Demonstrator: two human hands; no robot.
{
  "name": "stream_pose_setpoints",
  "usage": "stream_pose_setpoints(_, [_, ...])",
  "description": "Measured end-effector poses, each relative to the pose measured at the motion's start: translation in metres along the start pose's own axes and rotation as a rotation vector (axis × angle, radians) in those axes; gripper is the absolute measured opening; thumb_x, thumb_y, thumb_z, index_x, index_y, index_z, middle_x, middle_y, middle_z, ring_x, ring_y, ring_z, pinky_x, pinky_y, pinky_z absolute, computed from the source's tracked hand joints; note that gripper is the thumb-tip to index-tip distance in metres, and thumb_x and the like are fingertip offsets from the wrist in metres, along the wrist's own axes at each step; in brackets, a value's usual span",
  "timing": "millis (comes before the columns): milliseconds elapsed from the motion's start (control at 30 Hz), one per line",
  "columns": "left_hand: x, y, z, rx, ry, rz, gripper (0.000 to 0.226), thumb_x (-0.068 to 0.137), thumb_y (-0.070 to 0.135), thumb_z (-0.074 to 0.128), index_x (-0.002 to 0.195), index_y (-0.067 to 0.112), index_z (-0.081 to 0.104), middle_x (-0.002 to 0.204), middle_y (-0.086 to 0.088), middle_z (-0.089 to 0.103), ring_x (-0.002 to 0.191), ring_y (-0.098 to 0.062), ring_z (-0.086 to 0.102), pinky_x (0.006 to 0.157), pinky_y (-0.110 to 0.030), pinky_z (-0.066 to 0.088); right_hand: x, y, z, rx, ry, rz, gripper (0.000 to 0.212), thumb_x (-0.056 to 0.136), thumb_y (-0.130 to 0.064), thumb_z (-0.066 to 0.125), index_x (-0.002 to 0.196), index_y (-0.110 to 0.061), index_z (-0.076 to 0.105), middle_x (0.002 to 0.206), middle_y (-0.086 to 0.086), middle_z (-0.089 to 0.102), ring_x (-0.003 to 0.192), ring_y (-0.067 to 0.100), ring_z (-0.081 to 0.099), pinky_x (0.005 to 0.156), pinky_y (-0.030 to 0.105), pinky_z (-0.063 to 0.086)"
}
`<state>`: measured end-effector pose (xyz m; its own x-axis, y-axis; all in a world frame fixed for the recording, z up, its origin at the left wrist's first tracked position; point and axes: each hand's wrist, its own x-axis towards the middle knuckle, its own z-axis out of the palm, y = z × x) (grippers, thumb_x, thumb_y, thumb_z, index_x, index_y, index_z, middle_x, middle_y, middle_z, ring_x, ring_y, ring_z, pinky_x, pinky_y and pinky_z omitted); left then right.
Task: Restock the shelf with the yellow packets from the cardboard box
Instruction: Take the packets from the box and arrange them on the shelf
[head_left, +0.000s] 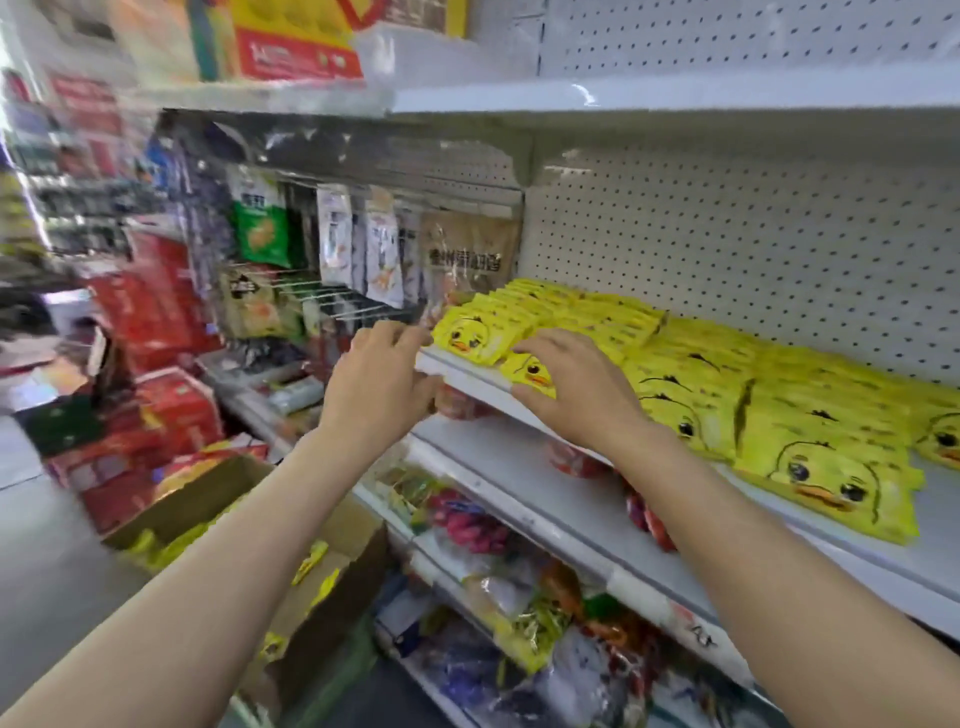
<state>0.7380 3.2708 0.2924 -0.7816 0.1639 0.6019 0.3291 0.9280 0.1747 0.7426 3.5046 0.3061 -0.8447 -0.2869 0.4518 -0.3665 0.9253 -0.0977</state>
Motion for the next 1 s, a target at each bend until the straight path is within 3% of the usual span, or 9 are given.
stream_pose_setpoints(233, [-0.055,-0.116,-0.035,0.090,-0.004,-0.226,0.042,0.087,0.040,0.067,0.121,0.019,0.059,0.123,-0.008,0.054,0.112,-0.034,0.050,0.086,-0.048,0.050,0.052,-0.109,0.067,0.097,-0.077,-0.171,0.047,0.096,-0.049,0.053,0.137,-0.027,0.051,0.145,0.002,0.046,0.137,0.022,0.036,0.112,0.036,0.032])
stream_pose_setpoints(433, [-0.076,-0.201,-0.031,0.219,-0.013,-0.376,0.043,0.086,0.046,0.064,0.120,0.021,0.059,0.120,-0.006,0.057,0.109,-0.033,0.053,0.080,-0.045,0.050,0.104,-0.182,0.129,0.205,-0.140,-0.323,0.049,0.100,-0.042,0.051,0.144,-0.022,0.047,0.152,0.003,0.039,0.144,0.018,0.027,0.111,0.023,0.013])
stream_pose_setpoints(667, [-0.061,-0.314,0.021,0.291,-0.095,-0.501,0.044,0.084,0.047,0.064,0.119,0.020,0.059,0.119,-0.007,0.059,0.108,-0.032,0.054,0.080,-0.046,0.052,0.193,-0.230,0.248,0.248,-0.234,-0.397,0.047,0.095,-0.049,0.054,0.135,-0.024,0.055,0.141,0.002,0.052,0.134,0.023,0.041,0.107,0.039,0.039])
stream_pose_setpoints(833, [-0.034,-0.401,0.087,0.275,-0.205,-0.568,0.040,0.086,0.042,0.064,0.119,0.019,0.059,0.120,-0.008,0.058,0.106,-0.033,0.055,0.078,-0.046,0.052,0.269,-0.248,0.344,0.269,-0.353,-0.389,0.053,0.092,-0.054,0.047,0.134,-0.022,0.057,0.139,0.004,0.053,0.133,0.026,0.042,0.107,0.042,0.041])
stream_pose_setpoints(933, [-0.023,-0.444,0.133,0.242,-0.307,-0.643,0.042,0.086,0.043,0.063,0.119,0.017,0.060,0.121,-0.009,0.058,0.108,-0.035,0.054,0.078,-0.045,0.052,0.307,-0.253,0.409,0.307,-0.494,-0.383,0.049,0.092,-0.047,0.055,0.132,-0.018,0.059,0.136,0.009,0.054,0.130,0.032,0.043,0.107,0.043,0.036])
stream_pose_setpoints(1000, [-0.021,-0.469,0.164,0.244,-0.378,-0.681,0.045,0.087,0.045,0.062,0.121,0.016,0.059,0.121,-0.010,0.057,0.109,-0.035,0.053,0.079,-0.045,0.051,0.324,-0.254,0.455,0.263,-0.563,-0.398,0.056,0.089,-0.058,0.042,0.129,-0.023,0.058,0.134,0.006,0.055,0.129,0.030,0.045,0.105,0.045,0.040])
